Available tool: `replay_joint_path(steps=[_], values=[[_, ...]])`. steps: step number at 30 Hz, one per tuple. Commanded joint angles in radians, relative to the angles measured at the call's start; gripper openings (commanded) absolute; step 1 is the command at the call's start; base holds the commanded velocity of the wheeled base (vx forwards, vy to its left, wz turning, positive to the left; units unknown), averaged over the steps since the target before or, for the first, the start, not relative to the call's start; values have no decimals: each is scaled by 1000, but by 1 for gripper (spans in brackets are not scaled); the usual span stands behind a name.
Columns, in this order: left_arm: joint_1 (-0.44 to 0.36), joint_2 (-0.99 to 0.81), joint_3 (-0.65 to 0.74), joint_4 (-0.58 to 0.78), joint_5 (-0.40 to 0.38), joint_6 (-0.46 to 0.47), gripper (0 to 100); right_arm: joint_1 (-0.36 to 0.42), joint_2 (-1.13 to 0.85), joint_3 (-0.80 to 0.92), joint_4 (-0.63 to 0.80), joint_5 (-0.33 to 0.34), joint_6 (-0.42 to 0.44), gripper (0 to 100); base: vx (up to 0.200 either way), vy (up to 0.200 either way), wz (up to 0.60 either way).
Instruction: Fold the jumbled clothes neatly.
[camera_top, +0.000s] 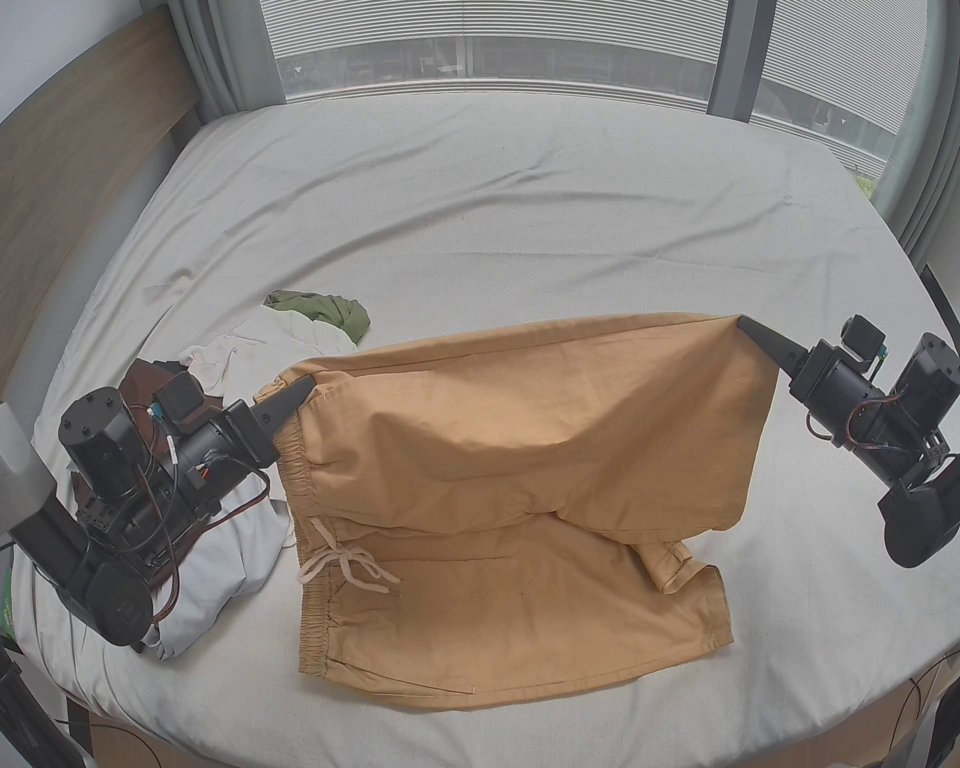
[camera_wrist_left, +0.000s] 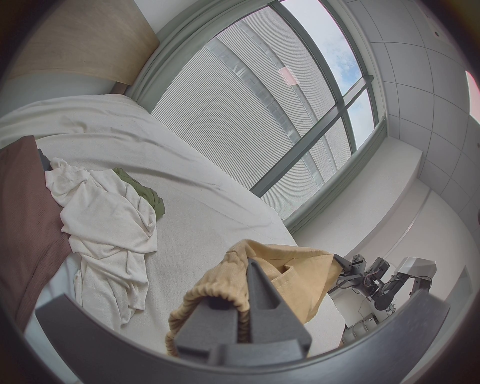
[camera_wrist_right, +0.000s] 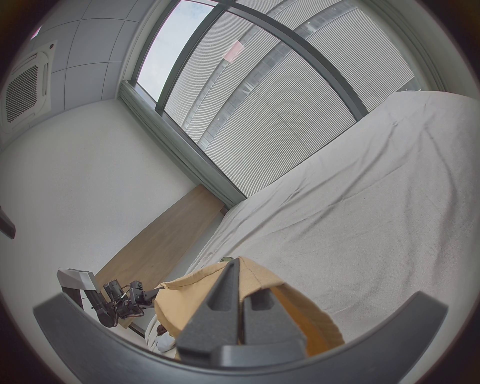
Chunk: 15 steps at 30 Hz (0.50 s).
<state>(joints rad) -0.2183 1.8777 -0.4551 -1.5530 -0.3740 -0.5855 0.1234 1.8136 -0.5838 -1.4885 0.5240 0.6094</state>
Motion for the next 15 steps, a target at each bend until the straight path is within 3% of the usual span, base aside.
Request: replay_joint_path(steps=[1, 15], values=[[4, 1, -4, -2, 1, 1, 0, -1, 3, -1, -1, -1, 0, 0, 0, 0, 0], [13, 3, -31, -2, 9, 1, 0, 4, -16, 1, -3, -1, 0, 0, 0, 0, 0]])
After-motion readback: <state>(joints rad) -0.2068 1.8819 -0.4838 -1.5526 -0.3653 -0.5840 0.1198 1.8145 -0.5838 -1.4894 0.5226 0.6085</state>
